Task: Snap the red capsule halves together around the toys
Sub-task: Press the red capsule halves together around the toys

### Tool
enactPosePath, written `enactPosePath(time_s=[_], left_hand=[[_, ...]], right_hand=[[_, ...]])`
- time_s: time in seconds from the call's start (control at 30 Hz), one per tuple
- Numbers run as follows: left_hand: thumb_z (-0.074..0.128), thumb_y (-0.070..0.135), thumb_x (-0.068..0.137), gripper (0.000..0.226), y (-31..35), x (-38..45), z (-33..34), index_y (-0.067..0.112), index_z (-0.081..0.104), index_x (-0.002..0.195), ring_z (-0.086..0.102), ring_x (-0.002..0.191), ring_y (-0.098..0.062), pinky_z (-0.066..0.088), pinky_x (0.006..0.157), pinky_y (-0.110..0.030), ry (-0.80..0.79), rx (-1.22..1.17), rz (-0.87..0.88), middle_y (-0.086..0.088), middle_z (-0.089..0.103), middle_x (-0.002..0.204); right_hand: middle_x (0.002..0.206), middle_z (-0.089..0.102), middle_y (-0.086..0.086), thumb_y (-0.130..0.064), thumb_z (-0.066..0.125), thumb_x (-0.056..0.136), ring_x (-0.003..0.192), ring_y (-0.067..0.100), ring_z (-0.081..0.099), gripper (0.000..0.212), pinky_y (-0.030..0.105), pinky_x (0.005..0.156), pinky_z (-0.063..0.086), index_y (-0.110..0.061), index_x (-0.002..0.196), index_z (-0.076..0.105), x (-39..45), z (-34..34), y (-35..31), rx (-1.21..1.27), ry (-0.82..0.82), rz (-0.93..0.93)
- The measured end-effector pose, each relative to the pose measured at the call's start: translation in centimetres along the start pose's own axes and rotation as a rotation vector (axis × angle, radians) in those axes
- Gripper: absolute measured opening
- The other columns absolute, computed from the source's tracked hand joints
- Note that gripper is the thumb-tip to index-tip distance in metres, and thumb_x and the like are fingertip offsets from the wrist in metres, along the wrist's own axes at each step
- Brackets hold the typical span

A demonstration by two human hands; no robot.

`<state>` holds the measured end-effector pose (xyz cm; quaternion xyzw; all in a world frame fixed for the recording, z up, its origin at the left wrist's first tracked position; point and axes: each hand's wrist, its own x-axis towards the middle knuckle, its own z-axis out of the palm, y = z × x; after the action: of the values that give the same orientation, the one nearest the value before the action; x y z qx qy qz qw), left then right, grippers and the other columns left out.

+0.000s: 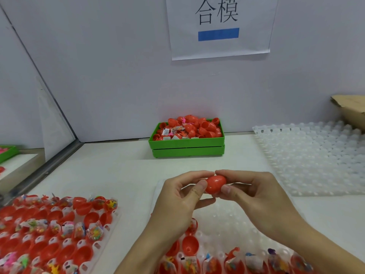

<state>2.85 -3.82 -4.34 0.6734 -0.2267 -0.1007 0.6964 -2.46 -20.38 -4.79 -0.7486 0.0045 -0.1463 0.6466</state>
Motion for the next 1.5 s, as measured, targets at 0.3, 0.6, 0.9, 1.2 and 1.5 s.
enactPosePath(time_s=[0.3,0.6,0.9,1.2,1.5], left_hand=[[0.083,0.010,0.073,0.034,0.3,-0.1,0.1,0.029,0.074,0.099,0.073,0.087,-0.004,0.054,0.077,-0.013,0.057,0.218,0.078,0.014,0.077,0.090],[0.081,0.010,0.078,0.028,0.8,-0.3,-0.2,0.027,0.074,0.100,0.072,0.091,-0.009,0.056,0.076,-0.016,0.037,0.231,0.103,0.010,0.076,0.093],[0.081,0.006,0.078,0.030,0.8,-0.1,-0.7,0.026,0.073,0.100,0.070,0.095,-0.008,0.055,0.072,-0.017,0.099,0.271,0.158,0.010,0.075,0.096],[0.072,0.027,0.069,0.034,1.9,-0.1,-0.5,-0.001,0.078,0.088,0.072,0.074,-0.022,0.058,0.063,-0.025,0.063,-0.629,-0.246,-0.020,0.072,0.087],[0.066,0.034,0.077,0.034,2.0,-0.2,0.1,0.005,0.077,0.088,0.074,0.086,-0.032,0.059,0.068,-0.025,0.000,-0.490,-0.233,-0.029,0.072,0.098]], right_hand=[[0.084,0.078,-0.006,-0.004,0.078,0.079,0.080,0.011,0.075,0.025,0.020,0.076,0.057,-0.023,0.094,0.078,-0.1,-0.2,-0.3,-0.062,0.032,-0.033],[0.085,0.078,-0.003,-0.006,0.073,0.085,0.078,0.013,0.075,0.024,0.020,0.071,0.058,-0.017,0.106,0.075,-0.1,-0.5,-0.8,-0.034,-0.018,-0.010],[0.088,0.078,0.001,-0.005,0.064,0.090,0.081,0.016,0.076,0.022,0.020,0.068,0.058,-0.014,0.108,0.073,0.5,-2.3,-1.2,0.073,0.021,0.026],[0.092,0.077,0.008,-0.019,0.066,0.083,0.087,0.024,0.075,0.022,0.022,0.068,0.058,-0.018,0.103,0.076,1.0,-3.4,-0.7,0.155,0.010,0.079],[0.097,0.074,-0.005,-0.017,0.074,0.081,0.091,0.015,0.072,0.026,0.027,0.077,0.059,-0.033,0.102,0.074,-0.2,-2.1,-1.9,-0.081,-0.043,-0.166]])
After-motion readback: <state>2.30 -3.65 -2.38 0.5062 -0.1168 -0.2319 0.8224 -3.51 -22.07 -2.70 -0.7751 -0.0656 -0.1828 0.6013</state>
